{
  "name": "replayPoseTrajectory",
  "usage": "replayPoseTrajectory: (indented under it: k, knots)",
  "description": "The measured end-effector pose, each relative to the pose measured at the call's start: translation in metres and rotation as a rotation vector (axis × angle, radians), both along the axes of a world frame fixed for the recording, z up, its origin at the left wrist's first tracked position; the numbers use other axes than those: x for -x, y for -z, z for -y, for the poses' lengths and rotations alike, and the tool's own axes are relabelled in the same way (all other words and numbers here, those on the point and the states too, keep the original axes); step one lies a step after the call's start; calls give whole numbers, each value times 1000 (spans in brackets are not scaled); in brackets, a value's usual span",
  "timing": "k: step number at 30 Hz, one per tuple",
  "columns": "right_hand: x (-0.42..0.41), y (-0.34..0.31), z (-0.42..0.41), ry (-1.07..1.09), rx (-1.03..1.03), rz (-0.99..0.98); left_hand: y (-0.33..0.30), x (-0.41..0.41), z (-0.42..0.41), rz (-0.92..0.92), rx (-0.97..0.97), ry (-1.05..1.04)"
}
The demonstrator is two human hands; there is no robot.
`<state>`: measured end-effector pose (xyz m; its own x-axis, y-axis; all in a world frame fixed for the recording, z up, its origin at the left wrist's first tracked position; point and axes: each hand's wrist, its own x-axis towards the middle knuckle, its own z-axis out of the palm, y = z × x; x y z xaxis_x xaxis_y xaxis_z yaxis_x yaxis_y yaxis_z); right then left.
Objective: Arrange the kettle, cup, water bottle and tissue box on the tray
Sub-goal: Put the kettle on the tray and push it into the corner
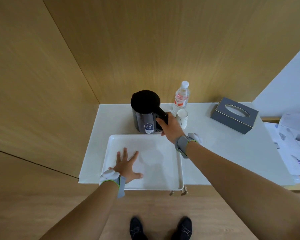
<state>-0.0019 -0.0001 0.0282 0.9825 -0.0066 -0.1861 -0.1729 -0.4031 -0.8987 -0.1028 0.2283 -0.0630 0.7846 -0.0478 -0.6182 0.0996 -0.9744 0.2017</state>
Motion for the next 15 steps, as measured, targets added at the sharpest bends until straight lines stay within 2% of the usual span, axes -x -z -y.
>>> replayPoseTrajectory:
  k: [11,15]
  knots:
    - [76,-10,83,204,47,27,-8,-15,-11,5,4,24]
    - [111,-6,112,306,36,36,-4,-15,15,1,-12,-20]
